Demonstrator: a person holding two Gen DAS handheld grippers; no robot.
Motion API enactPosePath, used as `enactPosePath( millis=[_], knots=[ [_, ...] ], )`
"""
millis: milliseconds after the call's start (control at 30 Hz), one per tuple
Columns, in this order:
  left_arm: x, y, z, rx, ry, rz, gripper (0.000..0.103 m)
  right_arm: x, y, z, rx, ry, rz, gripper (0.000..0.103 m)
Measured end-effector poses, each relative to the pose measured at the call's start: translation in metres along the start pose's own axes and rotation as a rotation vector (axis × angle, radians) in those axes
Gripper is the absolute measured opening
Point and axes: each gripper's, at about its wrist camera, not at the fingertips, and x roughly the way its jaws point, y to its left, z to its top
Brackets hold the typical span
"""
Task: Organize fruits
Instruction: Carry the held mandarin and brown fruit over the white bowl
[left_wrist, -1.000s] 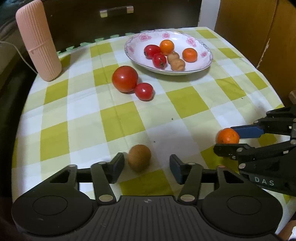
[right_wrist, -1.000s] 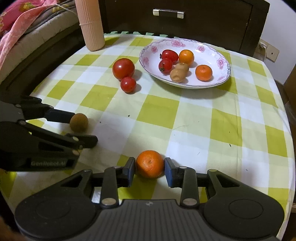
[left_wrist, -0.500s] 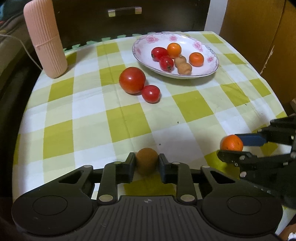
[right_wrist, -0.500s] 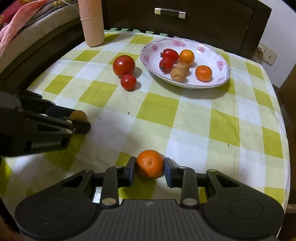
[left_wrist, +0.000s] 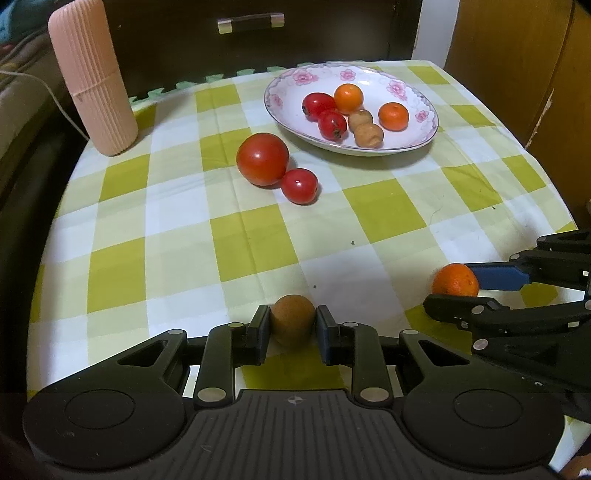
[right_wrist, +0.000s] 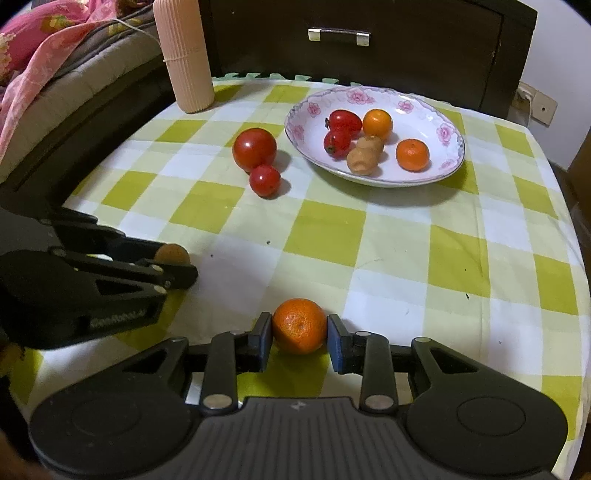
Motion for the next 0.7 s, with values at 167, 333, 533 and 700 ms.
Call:
enactPosePath(
  millis=[167,333,533,700],
  knots=[
    [-0.002,-0.006,0.004,0.011,-0.01,-0.005,0.033,0.0,-0.004,0.003,0.023,-0.008,-0.01,0.03],
    [-0.004,-0.015,0.008,0.029,-0.023,-0.017,0.033,-0.002,-0.004,0.006,0.035,-0.015,-0.018,0.03],
    [-0.008,-0.02,0.01,0.038,-0.037,-0.02,0.033,-0.004,-0.004,0.008,0.043,-0.02,-0.022,0.03],
    [-0.01,-0.022,0.013,0.043,-0.049,-0.016,0.033,-0.007,-0.005,0.01,0.053,-0.027,-0.031,0.03]
  ],
)
